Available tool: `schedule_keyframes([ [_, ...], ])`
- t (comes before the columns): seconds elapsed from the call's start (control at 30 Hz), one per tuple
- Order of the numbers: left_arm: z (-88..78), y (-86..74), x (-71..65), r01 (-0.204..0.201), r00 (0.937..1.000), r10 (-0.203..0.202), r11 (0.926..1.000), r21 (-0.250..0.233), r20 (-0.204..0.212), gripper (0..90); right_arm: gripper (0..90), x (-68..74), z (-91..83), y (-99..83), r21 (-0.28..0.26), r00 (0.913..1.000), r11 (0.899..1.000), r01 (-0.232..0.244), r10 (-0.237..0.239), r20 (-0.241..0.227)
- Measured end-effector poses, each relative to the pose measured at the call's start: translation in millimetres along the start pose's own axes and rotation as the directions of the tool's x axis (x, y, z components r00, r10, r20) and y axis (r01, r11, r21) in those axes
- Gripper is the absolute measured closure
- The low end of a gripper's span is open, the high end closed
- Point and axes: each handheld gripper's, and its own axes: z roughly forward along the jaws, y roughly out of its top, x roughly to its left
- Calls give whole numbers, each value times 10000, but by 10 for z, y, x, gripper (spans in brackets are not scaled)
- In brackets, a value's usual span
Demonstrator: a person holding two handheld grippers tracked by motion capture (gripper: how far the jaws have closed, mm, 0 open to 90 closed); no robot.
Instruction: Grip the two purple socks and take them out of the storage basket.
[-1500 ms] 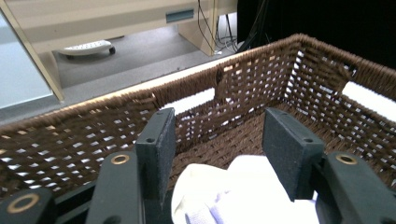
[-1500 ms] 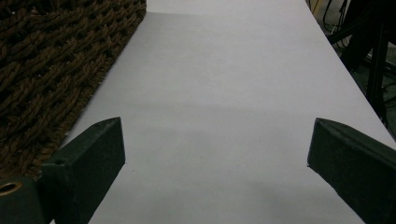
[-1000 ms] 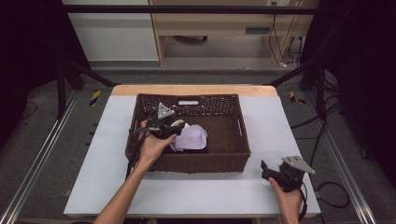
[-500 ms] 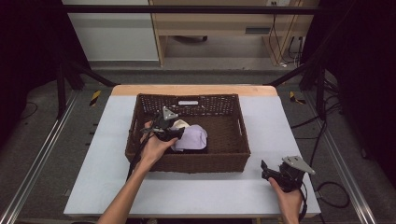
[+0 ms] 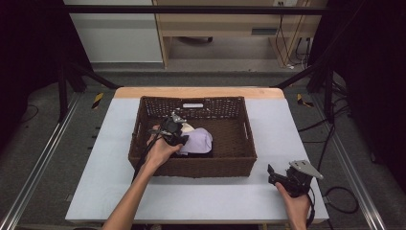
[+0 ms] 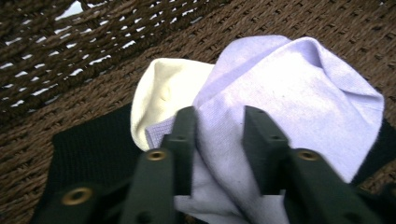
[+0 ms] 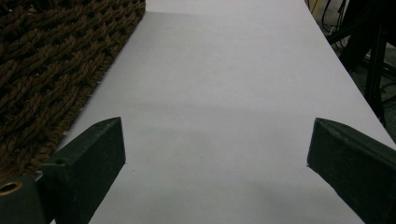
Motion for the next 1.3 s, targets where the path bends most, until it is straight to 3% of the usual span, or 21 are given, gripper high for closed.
schedule_keyframes([
  [0.13,-24,5,3,-37,9999,38,9999,-116,143,818,47,0,0,-1,-3,10000,10000,17,-17,11],
  [0.3,-66,10,5,-42,9997,50,9993,-363,227,851,47,-2,-3,-1,-21,10000,10000,-39,39,3],
  [0.37,-125,6,14,52,9991,-11,9954,-958,419,853,47,-4,-3,-1,-49,10000,10000,-65,65,-2],
  [0.4,-125,6,14,52,9991,-11,9954,-958,419,854,47,-5,-3,-1,-52,10000,10000,-78,78,-3],
  [0.43,-175,0,26,151,9985,-71,9887,-1492,541,856,47,-6,-3,-1,-25,10000,10000,-52,52,6],
  [0.5,-202,-1,34,215,9980,-110,9849,-1716,620,857,47,-5,-2,0,-40,10000,10000,-77,77,-8],
  [0.63,-315,7,58,358,9975,-180,9618,-2714,677,858,46,-7,0,1,-11,9999,9999,-122,122,-34],
  [0.67,-315,7,58,358,9975,-180,9618,-2714,677,858,46,-9,-1,2,-18,9999,9999,-117,117,-32],
  [0.73,-389,31,73,548,9962,-285,9390,-3395,820,858,46,-8,-2,1,-41,9999,9999,-114,114,-15],
  [0.77,-389,31,73,548,9962,-285,9390,-3395,820,858,46,-8,-2,1,-41,9999,9999,-114,114,-15],
  [0.8,-453,52,87,617,9958,-320,9262,-3720,855,858,46,-9,-3,1,-46,9999,9999,-123,123,-17],
  [0.87,-536,77,96,682,9954,-341,9094,-4103,900,858,46,-12,-5,0,-43,9999,9999,-111,111,-26],
  [0.9,-536,77,96,682,9954,-341,9094,-4103,900,858,46,-12,-5,0,-43,9999,9999,-111,111,-26],
  [0.93,-634,104,99,738,9948,-345,8924,-4451,958,859,46,-12,-5,1,-41,9999,9999,-114,114,-36],
  [0.97,-634,104,99,738,9948,-345,8924,-4451,958,859,46,-12,-5,1,-41,9999,9999,-114,114,-36],
  [1.0,-740,130,91,768,9940,-301,8765,-4752,1052,859,46,-12,-6,1,-46,9999,9999,-110,109,-28],
  [1.07,-845,152,71,747,9937,-219,8598,-5051,1096,859,46,-11,-5,1,-48,9999,9999,-103,103,-29],
  [1.1,-845,152,71,747,9937,-219,8598,-5051,1096,859,46,-12,-5,1,-41,9999,9999,-104,104,-32],
  [1.17,-998,167,30,697,9924,-36,8399,-5382,1230,859,46,-12,-6,0,-68,9999,9999,-136,136,-28],
  [1.23,-1049,169,14,681,9914,43,8373,-5425,1311,859,46,-13,-7,-1,-77,9999,9999,-146,145,-24],
  [1.3,-1187,157,-45,675,9878,233,8267,-5586,1538,859,46,-12,-8,0,-56,9998,9998,-174,174,-21],
])
